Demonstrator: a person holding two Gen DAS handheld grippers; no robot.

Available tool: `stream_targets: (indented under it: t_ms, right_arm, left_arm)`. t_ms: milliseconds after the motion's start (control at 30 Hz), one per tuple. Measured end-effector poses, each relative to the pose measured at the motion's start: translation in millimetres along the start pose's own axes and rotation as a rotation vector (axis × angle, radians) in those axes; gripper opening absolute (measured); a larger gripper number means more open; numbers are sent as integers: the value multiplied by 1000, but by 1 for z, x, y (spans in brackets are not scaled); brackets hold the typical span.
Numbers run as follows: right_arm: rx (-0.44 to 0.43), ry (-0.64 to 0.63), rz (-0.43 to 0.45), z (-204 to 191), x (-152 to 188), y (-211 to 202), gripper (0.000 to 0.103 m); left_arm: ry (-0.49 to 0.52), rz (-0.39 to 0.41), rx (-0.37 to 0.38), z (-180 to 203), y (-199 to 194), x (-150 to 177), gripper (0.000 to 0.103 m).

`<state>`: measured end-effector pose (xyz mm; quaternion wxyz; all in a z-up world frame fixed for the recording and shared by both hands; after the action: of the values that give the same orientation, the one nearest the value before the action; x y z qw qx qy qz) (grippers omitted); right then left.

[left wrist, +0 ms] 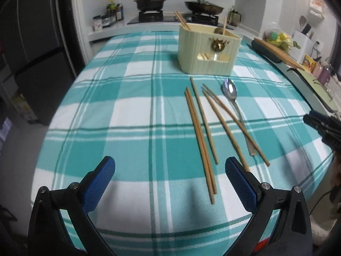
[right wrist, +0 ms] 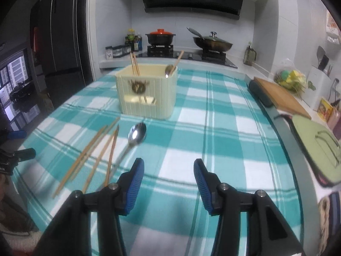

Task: Organize utensils
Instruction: 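Move both open tools toward the remaining chopsticks and spoon, then grasp a single wooden chopstick with the right tool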

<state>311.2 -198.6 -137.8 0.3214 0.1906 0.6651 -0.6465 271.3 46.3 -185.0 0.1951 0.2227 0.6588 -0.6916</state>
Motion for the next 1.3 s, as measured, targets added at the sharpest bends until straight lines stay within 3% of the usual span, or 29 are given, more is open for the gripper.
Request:
stream_targets:
  t_ms: [133, 333, 467, 600, 833, 1000, 1133, 1167, 1233, 1300]
  right_arm:
    - [-5, 88, -82, 3, 46, 14, 49]
    - [-39, 50, -139, -13, 61, 29, 48]
    - [-81, 15, -153, -35, 56, 41, 48]
    - [-129, 3, -159, -51, 43, 51, 48]
    - [-208, -94, -169, -88, 2, 72, 28]
    - [-221, -163, -220, -114, -24, 112, 25]
    - [-209, -188, -296, -121, -24, 145, 20]
    - [-208, -195, -296, -122, -24, 149, 20]
    - [-198, -202, -287, -122, -26, 152, 6]
    - [-202, -178, -274, -120, -29, 149, 6]
  left_arm:
    - [-20, -44, -28, 8, 15, 18, 103]
    - [-38, -64, -10, 11, 23, 17, 103]
    - [-70, -86, 16, 8, 29, 21, 103]
    - [-79, -97, -3, 5, 34, 22, 103]
    - [-114, -122, 9, 1, 42, 25, 103]
    - [-121, -116, 1, -3, 39, 25, 103]
    - [-130, -112, -11, -10, 38, 26, 103]
    - [-132, -113, -12, -11, 39, 26, 103]
    - [-135, -120, -10, -13, 42, 25, 103]
    - [-133, -126, -12, -14, 45, 23, 103]
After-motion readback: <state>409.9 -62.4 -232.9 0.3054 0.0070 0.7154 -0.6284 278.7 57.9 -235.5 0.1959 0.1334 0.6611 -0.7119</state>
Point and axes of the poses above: each gripper's, at about its wrist camera, not at the fingertips, and y roughly the way its jaws point, z to its right, x to its underside, the point moved 5 cm from there along y, roughly the way its jaws point, and after that the axes turned 5 degrees about -z, right-handed, at the moved point
